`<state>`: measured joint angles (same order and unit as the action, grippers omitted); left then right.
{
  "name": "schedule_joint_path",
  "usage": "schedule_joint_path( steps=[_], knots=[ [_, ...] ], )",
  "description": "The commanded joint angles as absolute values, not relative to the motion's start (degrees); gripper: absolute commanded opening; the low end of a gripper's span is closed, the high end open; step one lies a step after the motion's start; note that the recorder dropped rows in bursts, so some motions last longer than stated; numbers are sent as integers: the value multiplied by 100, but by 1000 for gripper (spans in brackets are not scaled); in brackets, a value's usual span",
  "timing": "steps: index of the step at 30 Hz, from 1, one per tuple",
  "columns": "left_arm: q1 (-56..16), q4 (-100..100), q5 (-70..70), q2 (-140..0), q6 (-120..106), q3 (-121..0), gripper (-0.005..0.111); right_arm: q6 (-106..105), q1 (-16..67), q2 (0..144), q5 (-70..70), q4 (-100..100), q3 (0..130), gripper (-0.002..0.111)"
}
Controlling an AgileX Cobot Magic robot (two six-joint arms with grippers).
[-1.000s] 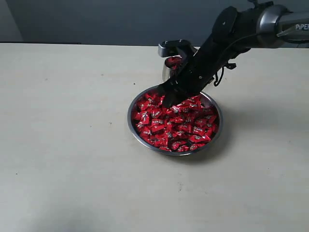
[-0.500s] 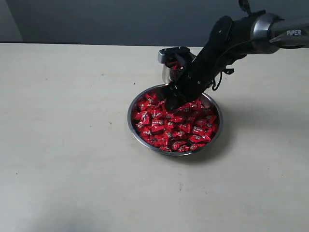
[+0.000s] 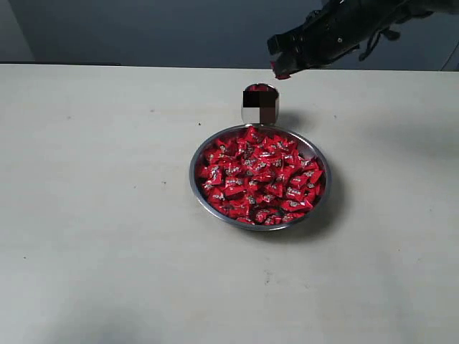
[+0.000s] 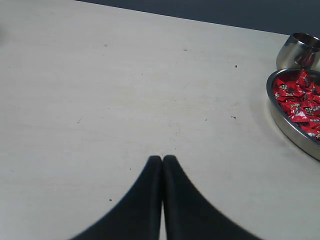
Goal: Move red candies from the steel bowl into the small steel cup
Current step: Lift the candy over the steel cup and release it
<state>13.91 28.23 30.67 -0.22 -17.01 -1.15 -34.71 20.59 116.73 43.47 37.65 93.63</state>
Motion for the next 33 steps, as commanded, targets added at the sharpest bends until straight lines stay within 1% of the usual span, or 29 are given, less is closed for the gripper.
schedule_joint_path(
  steps=[1, 5, 7, 9, 12, 13, 14, 15, 20, 27, 30, 33],
  knots=[
    [1410, 2826, 3036, 0, -1692, -115, 0, -3511, 2008, 12335, 4316, 3891, 10017, 0],
    [1410, 2826, 3036, 0, -1692, -115, 0, -3511, 2008, 13010, 4344, 3838, 10667, 0],
    [1410, 2826, 3036, 0, -1692, -115, 0, -3511, 2008, 13215, 4441, 3820, 10815, 3],
    [1410, 2826, 3036, 0, -1692, -115, 0, -3511, 2008, 13336, 4580, 3820, 10956, 12],
    [1410, 2826, 3036, 0, -1692, -115, 0, -3511, 2008, 13370, 4746, 3820, 11086, 33],
    [1410, 2826, 3036, 0, -1692, -115, 0, -3511, 2008, 13356, 4817, 3811, 11136, 38],
    [1410, 2826, 3036, 0, -1692, -115, 0, -3511, 2008, 13328, 4900, 3754, 11197, 43],
    [1410, 2826, 3036, 0, -1692, -115, 0, -3511, 2008, 13273, 4985, 3750, 11253, 45],
    [1410, 2826, 3036, 0, -1692, -115, 0, -3511, 2008, 12919, 5393, 3737, 11351, 45],
    [1410, 2826, 3036, 0, -1692, -115, 0, -3387, 2008, 12632, 6428, 3734, 11216, 45],
    [1410, 2826, 3036, 0, -1692, -115, 0, -3374, 2008, 12436, 6540, 3734, 10657, 45],
    [1410, 2826, 3036, 0, -1692, -115, 0, -3423, 2008, 12075, 6207, 3746, 9794, 45]
  ],
)
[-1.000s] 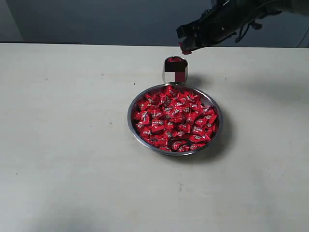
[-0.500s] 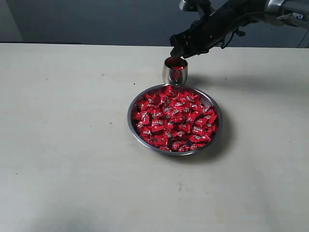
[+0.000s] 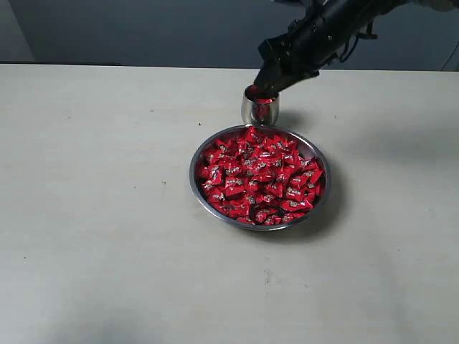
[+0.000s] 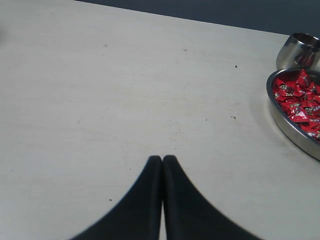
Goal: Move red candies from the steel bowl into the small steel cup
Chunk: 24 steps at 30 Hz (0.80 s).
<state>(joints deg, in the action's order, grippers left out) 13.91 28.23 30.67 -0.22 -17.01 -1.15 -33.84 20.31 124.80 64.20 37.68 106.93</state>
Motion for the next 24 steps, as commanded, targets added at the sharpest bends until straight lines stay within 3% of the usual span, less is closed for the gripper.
schedule_joint_path(
  steps=[1, 9, 21, 23, 24],
  knots=[
    [1410, 2826, 3036, 0, -1692, -115, 0, -3506, 2008, 11952, 6079, 3769, 9529, 45],
    [1410, 2826, 3036, 0, -1692, -115, 0, -4272, 2357, 11202, 5116, 4102, 7789, 45],
    [1410, 2826, 3036, 0, -1692, -115, 0, -3866, 2929, 11879, 4435, 2948, 7695, 45],
    [1410, 2826, 3036, 0, -1692, -115, 0, -3771, 2929, 11969, 4421, 2891, 7695, 39],
    [1410, 2826, 3036, 0, -1692, -115, 0, -3771, 2929, 12022, 4421, 2882, 7695, 31]
  ],
)
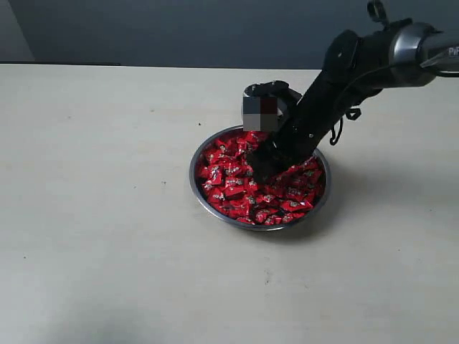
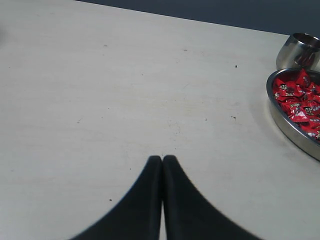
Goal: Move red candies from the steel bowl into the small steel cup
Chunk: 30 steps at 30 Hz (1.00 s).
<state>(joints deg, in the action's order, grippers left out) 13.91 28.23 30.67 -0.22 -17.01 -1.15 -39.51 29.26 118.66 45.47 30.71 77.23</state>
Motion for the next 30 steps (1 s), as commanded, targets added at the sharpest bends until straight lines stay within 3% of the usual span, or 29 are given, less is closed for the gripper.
schedule_joint_path(
  steps=[1, 3, 17, 30],
  knots=[
    [1410, 2826, 3036, 0, -1692, -115, 0, -3771, 2929, 12020, 4421, 2915, 7695, 20],
    [1410, 2826, 3036, 0, -1692, -115, 0, -3771, 2929, 12003, 4460, 2967, 7695, -1],
    [1410, 2826, 3036, 0, -1692, -115, 0, -3706, 2845, 10874, 3812, 2557, 8072, 0],
    [1410, 2826, 3036, 0, -1692, -115, 0, -3314, 2400, 12337, 3836, 2478, 10074, 0]
  ],
)
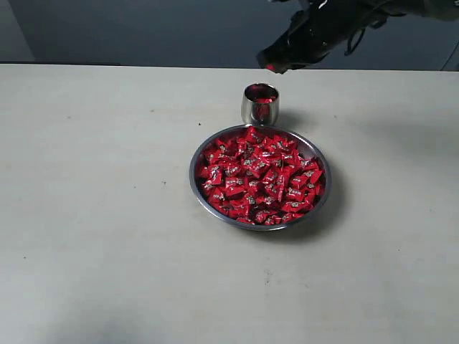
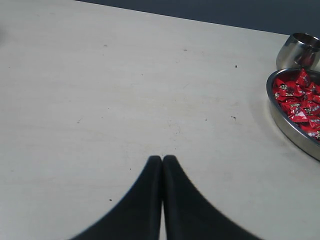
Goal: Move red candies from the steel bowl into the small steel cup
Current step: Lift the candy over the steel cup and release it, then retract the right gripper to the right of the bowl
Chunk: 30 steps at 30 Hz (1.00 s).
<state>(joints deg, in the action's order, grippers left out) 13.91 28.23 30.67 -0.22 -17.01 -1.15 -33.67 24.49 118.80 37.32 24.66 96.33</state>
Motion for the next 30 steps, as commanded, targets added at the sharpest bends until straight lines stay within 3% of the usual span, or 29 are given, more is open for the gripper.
schedule_joint_path(
  steps=[1, 4, 6, 9, 11, 13, 15, 17, 18, 30],
  knots=[
    [1410, 2826, 3036, 0, -1692, -115, 0, -3314, 2400, 12490, 3883, 2507, 10210, 0],
    [1410, 2826, 3036, 0, -1692, -115, 0, -3295, 2400, 12864, 4049, 2508, 10521, 6],
    [1410, 2826, 3036, 0, -1692, -115, 0, -3284, 2400, 13000, 4161, 2469, 10650, 17],
    [1410, 2826, 3036, 0, -1692, -115, 0, -3261, 2400, 13053, 4257, 2469, 10723, 43],
    [1410, 2826, 3036, 0, -1692, -115, 0, -3125, 2400, 12948, 4332, 2439, 10723, 49],
    [1410, 2826, 3036, 0, -1692, -115, 0, -2930, 2400, 12707, 4601, 2336, 10723, 42],
    [1410, 2826, 3036, 0, -1692, -115, 0, -2844, 2400, 12389, 5129, 2336, 10723, 27],
    [1410, 2826, 3036, 0, -1692, -115, 0, -2844, 2400, 12093, 5604, 2336, 10696, 3],
    [1410, 2826, 3036, 0, -1692, -115, 0, -2844, 2400, 11850, 5692, 2336, 10532, 0],
    [1410, 2826, 3036, 0, -1692, -115, 0, -2719, 2400, 9217, 4663, 2462, 7077, 0]
  ],
)
